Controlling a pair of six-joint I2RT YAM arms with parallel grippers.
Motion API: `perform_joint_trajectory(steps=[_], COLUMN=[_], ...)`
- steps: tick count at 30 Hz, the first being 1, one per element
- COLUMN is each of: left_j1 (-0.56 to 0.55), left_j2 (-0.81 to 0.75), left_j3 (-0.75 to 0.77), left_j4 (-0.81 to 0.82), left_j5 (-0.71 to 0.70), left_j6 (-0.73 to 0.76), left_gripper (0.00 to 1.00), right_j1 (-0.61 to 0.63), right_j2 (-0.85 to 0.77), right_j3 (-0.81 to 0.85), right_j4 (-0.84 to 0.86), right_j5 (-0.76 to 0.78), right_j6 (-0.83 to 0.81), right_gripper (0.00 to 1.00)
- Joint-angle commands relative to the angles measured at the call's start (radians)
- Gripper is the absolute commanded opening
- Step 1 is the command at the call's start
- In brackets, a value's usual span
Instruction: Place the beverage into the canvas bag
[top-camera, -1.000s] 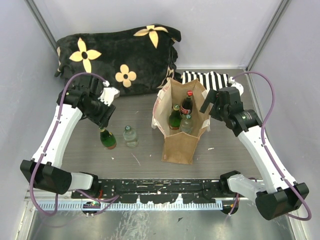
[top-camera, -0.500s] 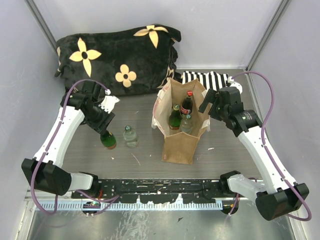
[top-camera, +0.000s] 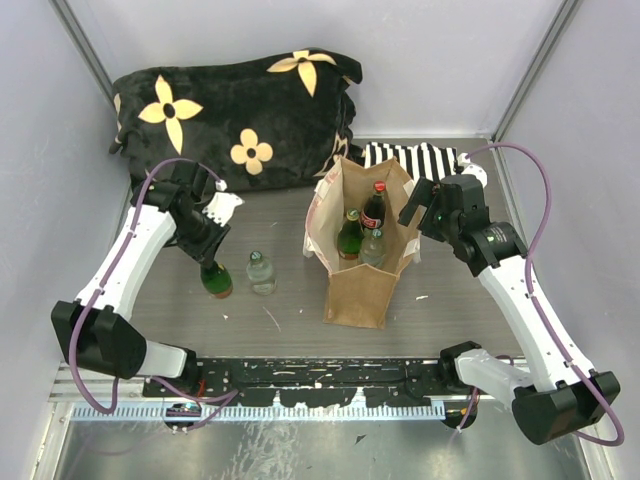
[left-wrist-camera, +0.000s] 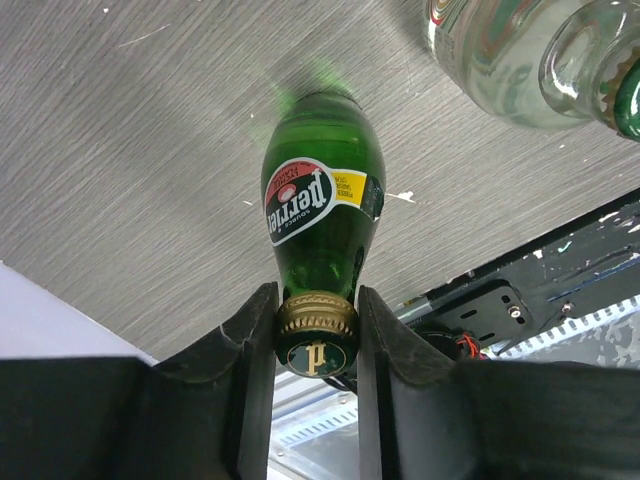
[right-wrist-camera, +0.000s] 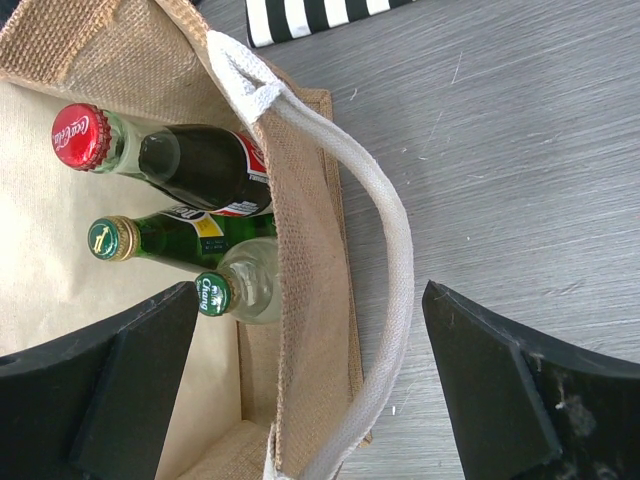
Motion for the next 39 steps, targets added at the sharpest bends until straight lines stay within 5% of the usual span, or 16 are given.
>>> perform_joint_trajectory(steps=[1,5,11,26,39], left_j1=[0.003,0.003,0.002,-0.007,-0.098], left_j2=[0.007,0.015,0.075,0.443,0.391], left_j3=[-0.003,0.022,0.214,1.14,1.153], left_j4=[-0.013,-0.023,-0.059,-0.149,0.211], left_j5=[0.019,0.021,0.032,0.271,0.394], left_j6=[0.057,0.057,0.046,-0.158,-0.35], left_gripper=[0.25,0.0,0.0,0.0,0.0], right_j1=[-0.001,-0.001,-0.002,-0.001,-0.002], right_j2=[-0.029,-0.031,-0.029,-0.05,-0.061], right_j3=[0.005,0.003,0.005,-0.03,-0.047], right_j4=[0.027,0.026,0.026,0.038,0.032], right_j5=[0.01,0.01,0.009,-0.002,0.002], right_j6=[0.011,0.013,0.016,0.033,0.033], right_gripper=[1.0,1.0,1.0,1.0,1.0])
